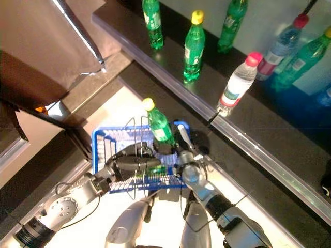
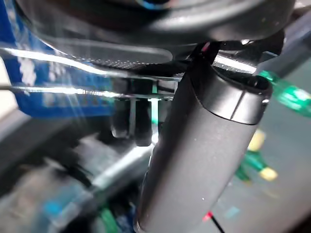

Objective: Pick up the drink and place into the basket.

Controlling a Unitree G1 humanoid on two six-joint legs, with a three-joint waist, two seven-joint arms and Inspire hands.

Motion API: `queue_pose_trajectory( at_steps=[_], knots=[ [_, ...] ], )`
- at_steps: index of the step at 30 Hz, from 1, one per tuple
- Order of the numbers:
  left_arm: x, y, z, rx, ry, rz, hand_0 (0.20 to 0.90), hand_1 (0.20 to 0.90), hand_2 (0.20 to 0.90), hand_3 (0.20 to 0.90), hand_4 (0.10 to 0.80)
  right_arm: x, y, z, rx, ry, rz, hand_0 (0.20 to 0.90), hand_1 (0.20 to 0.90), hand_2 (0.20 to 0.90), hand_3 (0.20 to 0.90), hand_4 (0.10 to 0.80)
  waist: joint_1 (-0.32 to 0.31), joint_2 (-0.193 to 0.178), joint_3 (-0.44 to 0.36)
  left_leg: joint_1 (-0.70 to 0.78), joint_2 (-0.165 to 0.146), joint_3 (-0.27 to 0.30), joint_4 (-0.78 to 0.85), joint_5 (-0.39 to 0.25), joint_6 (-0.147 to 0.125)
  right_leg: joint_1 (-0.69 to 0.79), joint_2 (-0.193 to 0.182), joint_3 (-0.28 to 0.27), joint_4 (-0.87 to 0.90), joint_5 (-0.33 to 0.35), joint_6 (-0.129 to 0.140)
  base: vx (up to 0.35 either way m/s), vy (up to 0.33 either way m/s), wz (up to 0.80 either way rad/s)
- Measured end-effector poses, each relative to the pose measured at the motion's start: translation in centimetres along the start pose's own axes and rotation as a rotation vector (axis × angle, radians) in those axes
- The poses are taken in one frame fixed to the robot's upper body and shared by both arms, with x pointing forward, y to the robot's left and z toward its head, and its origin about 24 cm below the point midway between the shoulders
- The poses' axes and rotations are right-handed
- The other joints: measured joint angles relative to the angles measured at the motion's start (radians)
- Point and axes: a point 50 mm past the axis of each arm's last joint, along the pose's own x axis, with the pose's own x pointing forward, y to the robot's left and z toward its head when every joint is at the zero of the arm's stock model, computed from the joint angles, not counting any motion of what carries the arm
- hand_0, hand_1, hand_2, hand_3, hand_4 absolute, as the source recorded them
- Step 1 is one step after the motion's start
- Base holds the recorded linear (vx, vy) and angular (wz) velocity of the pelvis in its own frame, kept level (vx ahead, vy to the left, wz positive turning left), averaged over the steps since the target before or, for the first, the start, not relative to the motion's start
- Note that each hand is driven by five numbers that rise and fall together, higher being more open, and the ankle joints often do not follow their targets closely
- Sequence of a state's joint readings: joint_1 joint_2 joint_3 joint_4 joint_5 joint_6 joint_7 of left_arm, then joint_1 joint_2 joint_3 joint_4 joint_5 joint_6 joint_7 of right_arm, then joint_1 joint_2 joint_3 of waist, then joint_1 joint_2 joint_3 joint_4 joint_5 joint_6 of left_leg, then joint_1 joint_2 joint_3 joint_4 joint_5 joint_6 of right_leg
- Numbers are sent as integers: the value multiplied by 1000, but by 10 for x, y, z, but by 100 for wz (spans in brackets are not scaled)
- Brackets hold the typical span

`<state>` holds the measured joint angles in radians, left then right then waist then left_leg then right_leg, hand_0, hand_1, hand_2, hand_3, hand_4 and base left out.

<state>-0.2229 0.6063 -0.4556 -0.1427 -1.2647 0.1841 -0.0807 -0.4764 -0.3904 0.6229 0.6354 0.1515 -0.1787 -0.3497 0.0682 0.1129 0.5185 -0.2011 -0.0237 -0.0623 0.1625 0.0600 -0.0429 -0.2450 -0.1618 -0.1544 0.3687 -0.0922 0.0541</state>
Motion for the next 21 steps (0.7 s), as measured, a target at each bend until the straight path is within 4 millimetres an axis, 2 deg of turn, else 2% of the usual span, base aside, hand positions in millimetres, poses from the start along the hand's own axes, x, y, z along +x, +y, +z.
queue_pose_trajectory(
  at_steps=[4, 9, 11, 17, 21],
  knots=[
    [14, -15, 7, -10, -51, -95, 300, 300, 300, 200, 100, -3, 12, -12, 90, 81, 20, 300, 300, 300, 200, 100, -13, 9, 9, -15, 4, 5, -1, 2, -1, -18, 4, 0, 1, 4, 4, -23, 9, -3],
    [19, -20, 18, 14, -96, -118, 300, 300, 300, 200, 100, 4, 8, -5, 459, 106, -118, 300, 300, 300, 200, 100, -16, 15, 14, -25, 7, 23, -4, 2, 0, -28, 4, -1, 3, 2, 3, 0, 0, 0],
    [22, -22, 24, 26, -120, -131, 300, 300, 300, 200, 100, 6, 4, 0, 521, 80, -164, 300, 300, 300, 200, 100, -14, 15, 14, -31, 6, 24, -4, 3, 1, -35, 3, 0, 6, 1, 3, 0, 0, 0],
    [27, -28, 28, 24, -138, -156, 300, 300, 300, 200, 100, 15, -3, 13, 529, 28, -177, 300, 300, 300, 200, 100, -16, 15, 14, -30, 7, 25, -3, 3, 1, -40, 3, 1, 15, -4, 1, 11, -2, 0],
    [31, -33, 27, -61, -143, -186, 300, 300, 300, 200, 100, 19, 0, 14, 505, 48, -129, 300, 300, 300, 200, 100, -16, 15, 14, -30, 7, 25, -1, 3, 1, -40, 2, 1, 19, -5, 0, 29, -5, 0]
  ],
)
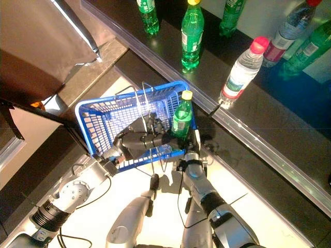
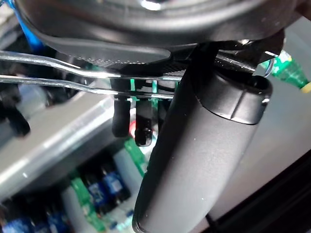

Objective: Pick up the drink and place into the basket.

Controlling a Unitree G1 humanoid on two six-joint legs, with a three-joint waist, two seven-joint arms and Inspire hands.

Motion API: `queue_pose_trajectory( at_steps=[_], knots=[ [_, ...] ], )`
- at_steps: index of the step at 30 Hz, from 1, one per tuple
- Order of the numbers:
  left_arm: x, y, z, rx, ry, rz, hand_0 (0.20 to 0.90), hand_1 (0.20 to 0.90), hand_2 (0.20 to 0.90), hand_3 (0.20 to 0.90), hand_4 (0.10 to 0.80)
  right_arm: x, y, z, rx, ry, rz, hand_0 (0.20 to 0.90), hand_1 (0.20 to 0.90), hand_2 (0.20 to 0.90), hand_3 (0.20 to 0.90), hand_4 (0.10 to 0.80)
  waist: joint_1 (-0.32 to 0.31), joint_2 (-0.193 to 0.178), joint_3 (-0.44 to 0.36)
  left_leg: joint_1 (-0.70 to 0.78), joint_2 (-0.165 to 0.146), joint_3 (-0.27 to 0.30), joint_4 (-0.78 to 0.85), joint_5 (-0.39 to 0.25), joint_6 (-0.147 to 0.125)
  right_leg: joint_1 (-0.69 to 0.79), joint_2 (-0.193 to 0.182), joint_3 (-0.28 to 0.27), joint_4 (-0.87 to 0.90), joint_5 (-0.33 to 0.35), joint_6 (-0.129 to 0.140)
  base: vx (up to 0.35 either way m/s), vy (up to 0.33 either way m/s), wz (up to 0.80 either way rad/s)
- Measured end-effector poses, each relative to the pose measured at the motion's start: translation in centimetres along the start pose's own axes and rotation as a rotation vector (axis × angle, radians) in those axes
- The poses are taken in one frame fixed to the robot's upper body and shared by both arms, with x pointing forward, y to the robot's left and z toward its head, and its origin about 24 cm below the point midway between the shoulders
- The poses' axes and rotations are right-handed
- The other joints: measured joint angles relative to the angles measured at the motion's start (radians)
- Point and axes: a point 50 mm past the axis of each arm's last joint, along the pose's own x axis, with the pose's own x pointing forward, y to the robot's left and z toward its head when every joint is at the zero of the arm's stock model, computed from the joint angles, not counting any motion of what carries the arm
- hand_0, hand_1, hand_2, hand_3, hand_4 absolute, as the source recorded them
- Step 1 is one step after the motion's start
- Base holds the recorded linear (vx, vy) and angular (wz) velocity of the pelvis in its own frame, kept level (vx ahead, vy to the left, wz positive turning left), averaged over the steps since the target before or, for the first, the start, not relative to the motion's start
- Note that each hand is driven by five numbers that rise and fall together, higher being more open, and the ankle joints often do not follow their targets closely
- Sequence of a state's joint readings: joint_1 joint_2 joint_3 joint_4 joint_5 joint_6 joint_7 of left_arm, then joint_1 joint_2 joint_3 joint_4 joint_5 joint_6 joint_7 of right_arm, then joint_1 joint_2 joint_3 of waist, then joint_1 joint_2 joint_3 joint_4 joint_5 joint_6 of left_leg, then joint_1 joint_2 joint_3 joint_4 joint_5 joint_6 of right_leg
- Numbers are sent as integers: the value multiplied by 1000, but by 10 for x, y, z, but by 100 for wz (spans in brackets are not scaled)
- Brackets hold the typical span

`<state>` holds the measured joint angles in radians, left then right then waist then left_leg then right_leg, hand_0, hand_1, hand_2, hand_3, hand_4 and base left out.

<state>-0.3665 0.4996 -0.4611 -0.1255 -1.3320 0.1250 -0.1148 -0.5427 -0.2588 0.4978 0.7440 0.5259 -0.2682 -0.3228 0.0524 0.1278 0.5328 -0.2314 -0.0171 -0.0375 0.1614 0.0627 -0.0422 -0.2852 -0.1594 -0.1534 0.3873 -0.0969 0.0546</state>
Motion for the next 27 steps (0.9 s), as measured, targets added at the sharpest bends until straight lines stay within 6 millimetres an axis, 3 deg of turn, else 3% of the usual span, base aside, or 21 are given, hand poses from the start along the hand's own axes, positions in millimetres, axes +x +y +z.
queue_pose_trajectory(
  at_steps=[7, 12, 17, 21, 27],
  knots=[
    [10, 4, -14, -70, 72, -12, 300, 300, 300, 200, 100, 21, -2, -13, -284, 232, 145, 300, 300, 300, 200, 100, 6, 0, 0, 0, -4, -2, 13, 0, 0, -3, -6, -1, 21, -5, -2, 25, -10, 1],
    [14, -2, -30, -105, 148, -44, 300, 300, 300, 200, 100, 28, -2, -14, -679, 350, 316, 300, 300, 300, 200, 100, 27, -1, 0, -7, -10, -5, 21, 0, -1, -17, -14, -3, 48, -16, -3, 15, -27, 2],
    [16, -6, -41, -107, 195, -59, 300, 300, 300, 200, 100, 33, -2, -9, -937, 439, 396, 300, 300, 300, 200, 100, 34, -1, 0, -19, -14, -12, 34, 0, 0, -21, -18, -8, 54, -16, -3, 8, -13, 5],
    [22, -14, -48, -117, 214, -91, 300, 300, 300, 200, 100, 37, 0, -1, -1317, 521, 496, 300, 300, 300, 200, 100, 54, -1, 0, -25, -17, -17, 46, 0, -1, -25, -21, -10, 66, -21, -3, 4, -1, 3],
    [25, -13, -54, -115, 216, -78, 300, 300, 300, 200, 100, 38, -10, 0, -1579, 578, 487, 300, 300, 300, 200, 100, 60, -4, 0, -55, -25, -36, 69, 0, 0, -38, -30, -31, 76, -21, -3, 1, 12, 10]
  ],
)
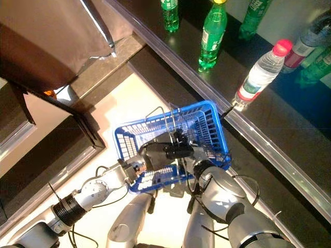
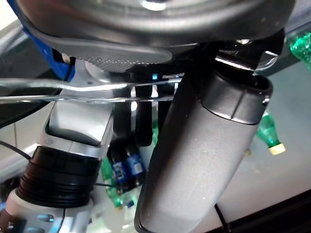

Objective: Pick up the drink and place into the basket.

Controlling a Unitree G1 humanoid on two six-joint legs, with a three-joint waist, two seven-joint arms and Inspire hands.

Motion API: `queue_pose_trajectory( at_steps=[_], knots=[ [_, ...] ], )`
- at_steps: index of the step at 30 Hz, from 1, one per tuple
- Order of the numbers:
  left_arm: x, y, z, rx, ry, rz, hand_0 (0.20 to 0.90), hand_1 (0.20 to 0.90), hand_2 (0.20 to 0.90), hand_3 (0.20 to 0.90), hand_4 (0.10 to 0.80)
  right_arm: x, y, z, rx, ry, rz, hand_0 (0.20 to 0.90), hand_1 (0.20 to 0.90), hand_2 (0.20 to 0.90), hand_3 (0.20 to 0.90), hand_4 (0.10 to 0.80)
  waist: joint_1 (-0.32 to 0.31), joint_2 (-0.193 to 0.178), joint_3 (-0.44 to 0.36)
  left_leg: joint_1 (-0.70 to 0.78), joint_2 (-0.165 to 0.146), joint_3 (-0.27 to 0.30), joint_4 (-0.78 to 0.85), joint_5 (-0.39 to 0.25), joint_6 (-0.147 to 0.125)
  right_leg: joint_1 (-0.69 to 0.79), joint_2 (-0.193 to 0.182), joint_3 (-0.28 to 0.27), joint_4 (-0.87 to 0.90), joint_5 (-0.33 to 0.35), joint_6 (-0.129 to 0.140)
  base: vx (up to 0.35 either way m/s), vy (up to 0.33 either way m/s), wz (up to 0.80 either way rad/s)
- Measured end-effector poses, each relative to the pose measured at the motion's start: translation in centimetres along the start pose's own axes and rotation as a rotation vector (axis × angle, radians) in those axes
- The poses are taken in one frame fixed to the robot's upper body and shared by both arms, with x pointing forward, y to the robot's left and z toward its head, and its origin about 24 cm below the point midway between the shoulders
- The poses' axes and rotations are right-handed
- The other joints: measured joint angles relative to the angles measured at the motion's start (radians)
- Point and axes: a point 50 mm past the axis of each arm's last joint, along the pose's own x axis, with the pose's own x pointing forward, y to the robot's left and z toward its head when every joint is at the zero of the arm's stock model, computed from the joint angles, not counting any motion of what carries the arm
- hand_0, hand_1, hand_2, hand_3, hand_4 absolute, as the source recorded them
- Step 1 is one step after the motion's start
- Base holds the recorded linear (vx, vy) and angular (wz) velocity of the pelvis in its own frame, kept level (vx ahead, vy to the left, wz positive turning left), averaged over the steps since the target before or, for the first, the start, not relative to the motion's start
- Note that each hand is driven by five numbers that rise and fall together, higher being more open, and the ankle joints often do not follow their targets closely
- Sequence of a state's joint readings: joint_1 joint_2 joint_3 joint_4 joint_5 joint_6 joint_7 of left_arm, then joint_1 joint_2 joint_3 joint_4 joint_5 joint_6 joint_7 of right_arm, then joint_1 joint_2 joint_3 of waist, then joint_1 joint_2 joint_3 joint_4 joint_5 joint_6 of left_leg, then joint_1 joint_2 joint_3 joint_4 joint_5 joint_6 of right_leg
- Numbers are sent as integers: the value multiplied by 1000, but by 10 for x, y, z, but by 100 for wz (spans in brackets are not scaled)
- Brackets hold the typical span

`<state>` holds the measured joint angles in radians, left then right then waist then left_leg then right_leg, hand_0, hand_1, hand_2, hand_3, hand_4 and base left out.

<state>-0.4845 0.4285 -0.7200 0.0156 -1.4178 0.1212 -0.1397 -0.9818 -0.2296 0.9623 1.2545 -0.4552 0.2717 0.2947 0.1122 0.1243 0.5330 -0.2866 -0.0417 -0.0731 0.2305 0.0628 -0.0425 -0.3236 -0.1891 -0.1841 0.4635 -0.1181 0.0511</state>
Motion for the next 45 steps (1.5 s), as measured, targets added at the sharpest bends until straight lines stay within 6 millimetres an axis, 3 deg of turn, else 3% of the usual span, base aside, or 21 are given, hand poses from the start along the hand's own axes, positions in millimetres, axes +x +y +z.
queue_pose_trajectory(
  at_steps=[4, 5, 7, 8, 9, 10, 19, 27, 32, 35, 39, 41, 45],
  knots=[
    [6, 2, -7, -3, -12, 13, 300, 300, 300, 200, 100, 1, 3, -9, -36, 82, 5, 300, 300, 300, 200, 100, 3, -1, 1, -18, -5, -3, 1, 2, 2, -18, -5, -2, 3, 1, 1, -3, 10, 4],
    [7, 3, -8, 1, -9, 14, 300, 300, 300, 200, 100, 1, 4, -11, -38, 96, 8, 335, 335, 335, 241, 141, 2, -3, 1, -18, -5, -3, 1, 2, 2, -18, -5, -2, 3, 1, 2, -15, 35, 0],
    [7, 3, -8, 12, -7, 15, 300, 300, 300, 200, 100, 2, 5, -12, -43, 105, 5, 486, 486, 486, 417, 317, -1, -4, 2, -19, -5, -3, 1, 2, 3, -18, -5, -2, 2, 1, 2, -13, 37, 0],
    [7, 3, -8, 22, -8, 15, 300, 300, 300, 200, 100, 2, 5, -12, -43, 106, 0, 533, 533, 533, 472, 372, -2, -4, 2, -20, -5, -3, 1, 2, 3, -19, -5, -1, 2, 1, 2, -17, 34, 0],
    [7, 2, -8, 29, -10, 15, 300, 300, 300, 200, 100, 2, 5, -12, -43, 103, -10, 822, 822, 822, 809, 709, -3, -4, 2, -23, -5, -3, 2, 2, 3, -22, -5, -1, 1, 1, 2, -20, 33, 0],
    [7, 2, -8, 37, -12, 15, 300, 300, 300, 200, 100, 2, 4, -11, -43, 98, -23, 900, 900, 900, 900, 800, -3, -4, 2, -27, -5, -3, 4, 2, 3, -25, -5, -1, 1, 2, 2, 0, 0, 0],
    [8, 2, -6, 66, -30, 16, 300, 300, 300, 200, 100, 2, 0, -3, -4, 22, -112, 900, 900, 900, 900, 800, -7, -21, 0, -36, -5, 10, 5, 2, 8, -31, -1, 13, -23, 19, 9, -18, 5, -4],
    [14, -4, 3, 90, -70, -7, 300, 300, 300, 200, 100, -2, -10, 8, 149, -106, -170, 900, 900, 900, 900, 800, -10, -42, 6, -29, 5, 33, -4, 8, 17, -16, 14, 31, -70, 58, 15, 0, -7, -9],
    [10, 0, 35, 87, -238, 121, 300, 300, 300, 200, 100, -16, -25, 28, 300, -303, -253, 900, 900, 900, 900, 800, -23, -71, 5, -4, 17, 34, -25, 8, 15, 13, 26, 30, -106, 70, 7, 32, -39, -4],
    [-3, 8, 58, 75, -355, 224, 300, 300, 300, 200, 100, -37, -30, 40, 375, -446, -358, 900, 900, 900, 900, 800, -38, -92, 6, 16, 27, 35, -45, 19, 13, 36, 38, 29, -131, 84, 8, 53, -62, -4],
    [-44, 30, 57, -2, -460, 353, 300, 300, 300, 200, 100, -67, -20, 42, 525, -595, -433, 900, 900, 900, 900, 800, -55, -127, 5, 95, 39, 38, -108, 20, 10, 112, 53, 27, -195, 90, 9, 92, -64, -6],
    [-72, 47, 47, -64, -497, 462, 300, 300, 300, 200, 100, -76, -11, 30, 562, -607, -470, 900, 900, 900, 900, 800, -59, -151, -2, 143, 48, 38, -141, 19, 8, 172, 65, 25, -252, 100, 10, 126, -56, -2],
    [-100, 64, 29, -156, -485, 581, 300, 300, 300, 200, 100, -82, -7, -5, 657, -547, -528, 900, 900, 900, 900, 800, -54, -178, -4, 192, 53, 41, -188, 19, 8, 234, 75, 22, -330, 118, 16, 140, -39, -3]
  ],
)
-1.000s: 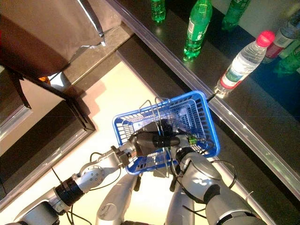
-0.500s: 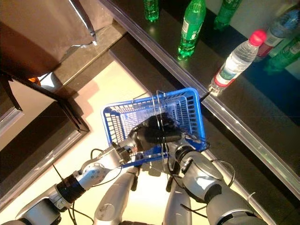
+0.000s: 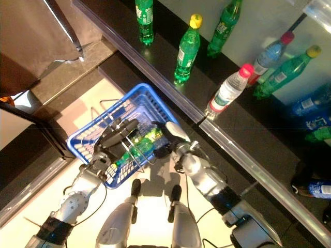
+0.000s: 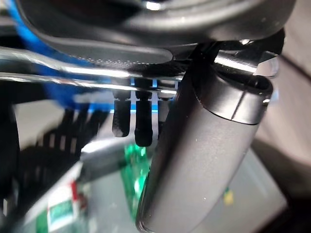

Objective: Pick up the drink and place into the basket.

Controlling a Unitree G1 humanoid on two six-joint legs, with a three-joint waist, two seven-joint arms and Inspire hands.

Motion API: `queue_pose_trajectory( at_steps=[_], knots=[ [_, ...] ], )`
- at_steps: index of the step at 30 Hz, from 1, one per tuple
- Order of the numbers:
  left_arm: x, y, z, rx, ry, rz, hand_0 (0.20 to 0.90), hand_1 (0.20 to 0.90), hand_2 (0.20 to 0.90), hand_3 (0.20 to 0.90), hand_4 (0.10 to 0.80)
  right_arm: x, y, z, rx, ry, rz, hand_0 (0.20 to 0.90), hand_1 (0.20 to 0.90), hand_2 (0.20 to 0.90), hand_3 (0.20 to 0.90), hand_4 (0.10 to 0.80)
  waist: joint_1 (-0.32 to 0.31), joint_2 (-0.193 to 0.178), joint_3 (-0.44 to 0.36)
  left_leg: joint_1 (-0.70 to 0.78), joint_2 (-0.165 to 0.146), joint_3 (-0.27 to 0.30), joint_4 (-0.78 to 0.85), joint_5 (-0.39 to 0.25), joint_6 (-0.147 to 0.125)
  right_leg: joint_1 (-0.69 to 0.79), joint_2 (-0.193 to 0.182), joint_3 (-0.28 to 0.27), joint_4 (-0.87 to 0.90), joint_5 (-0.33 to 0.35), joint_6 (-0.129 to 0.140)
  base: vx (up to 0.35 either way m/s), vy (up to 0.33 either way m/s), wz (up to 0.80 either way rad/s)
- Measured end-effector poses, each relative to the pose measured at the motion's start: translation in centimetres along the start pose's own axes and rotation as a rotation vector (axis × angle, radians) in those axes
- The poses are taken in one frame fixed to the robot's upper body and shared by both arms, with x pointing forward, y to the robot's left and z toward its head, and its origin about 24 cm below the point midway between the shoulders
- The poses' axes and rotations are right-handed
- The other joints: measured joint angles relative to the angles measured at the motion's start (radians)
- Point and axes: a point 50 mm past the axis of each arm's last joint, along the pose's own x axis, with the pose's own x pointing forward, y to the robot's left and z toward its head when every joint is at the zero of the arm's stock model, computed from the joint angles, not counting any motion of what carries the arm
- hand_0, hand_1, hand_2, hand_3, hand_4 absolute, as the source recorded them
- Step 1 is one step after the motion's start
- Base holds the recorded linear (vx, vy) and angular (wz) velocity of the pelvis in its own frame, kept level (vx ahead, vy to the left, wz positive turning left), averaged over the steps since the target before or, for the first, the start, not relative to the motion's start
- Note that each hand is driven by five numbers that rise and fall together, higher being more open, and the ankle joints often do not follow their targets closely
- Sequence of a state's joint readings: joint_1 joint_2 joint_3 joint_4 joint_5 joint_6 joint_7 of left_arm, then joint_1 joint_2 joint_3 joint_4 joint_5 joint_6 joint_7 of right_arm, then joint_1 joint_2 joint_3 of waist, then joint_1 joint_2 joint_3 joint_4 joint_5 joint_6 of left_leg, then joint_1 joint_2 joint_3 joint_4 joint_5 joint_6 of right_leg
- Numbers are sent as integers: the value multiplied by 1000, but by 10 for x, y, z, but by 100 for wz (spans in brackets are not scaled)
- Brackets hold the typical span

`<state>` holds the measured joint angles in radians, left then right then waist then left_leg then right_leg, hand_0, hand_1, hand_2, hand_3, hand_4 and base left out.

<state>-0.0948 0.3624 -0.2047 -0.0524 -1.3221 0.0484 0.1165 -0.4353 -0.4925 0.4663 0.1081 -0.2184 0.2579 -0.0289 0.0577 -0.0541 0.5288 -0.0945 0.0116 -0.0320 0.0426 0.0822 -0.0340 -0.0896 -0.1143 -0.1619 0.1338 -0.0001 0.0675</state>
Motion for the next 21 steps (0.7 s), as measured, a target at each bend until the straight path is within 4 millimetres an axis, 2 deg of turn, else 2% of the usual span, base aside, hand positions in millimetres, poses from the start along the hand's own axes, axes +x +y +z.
queue_pose_trajectory(
  at_steps=[2, 5, 10, 16, 19, 21],
  knots=[
    [-8, 13, -2, -16, 6, 66, 300, 300, 300, 200, 100, -8, -8, -8, 12, 17, -25, 900, 900, 900, 900, 800, 0, -4, -1, 38, 1, 3, -30, 0, 1, 40, 2, 0, -36, 5, 4, 103, -20, -4],
    [-18, 27, 7, -42, -44, 124, 300, 300, 300, 200, 100, -19, -15, -14, 47, 25, -52, 900, 900, 900, 900, 800, 1, -5, -2, 96, 4, 7, -62, -1, 2, 101, 7, 0, -77, 9, 6, 95, -6, -3],
    [-24, 35, 7, -34, -32, 157, 300, 300, 300, 200, 100, -28, -25, 0, 71, -87, -75, 900, 900, 900, 900, 800, 1, -9, -7, 128, 5, 14, -80, -5, 2, 132, 9, 6, -98, 10, 8, 52, 10, -4],
    [-44, 57, -8, -32, 16, 258, 300, 300, 300, 200, 100, -43, -32, 9, 120, -203, -131, 900, 900, 900, 900, 800, 0, -8, -35, 164, 5, 22, -103, -6, 3, 172, 11, 9, -139, 23, 11, 12, 6, -2],
    [-52, 70, -18, 3, 50, 318, 300, 300, 300, 200, 100, -52, -42, 6, 165, -235, -241, 900, 900, 900, 900, 800, -4, -6, -52, 171, 6, 27, -114, -4, 4, 172, 11, 14, -140, 24, 11, -3, 19, -8],
    [-59, 86, -27, 43, 86, 394, 300, 300, 300, 200, 100, -59, -49, 5, 195, -261, -324, 900, 900, 900, 900, 800, -10, -5, -76, 182, 8, 49, -124, -5, 5, 170, 13, 35, -148, 27, 12, -8, 37, -25]
  ],
)
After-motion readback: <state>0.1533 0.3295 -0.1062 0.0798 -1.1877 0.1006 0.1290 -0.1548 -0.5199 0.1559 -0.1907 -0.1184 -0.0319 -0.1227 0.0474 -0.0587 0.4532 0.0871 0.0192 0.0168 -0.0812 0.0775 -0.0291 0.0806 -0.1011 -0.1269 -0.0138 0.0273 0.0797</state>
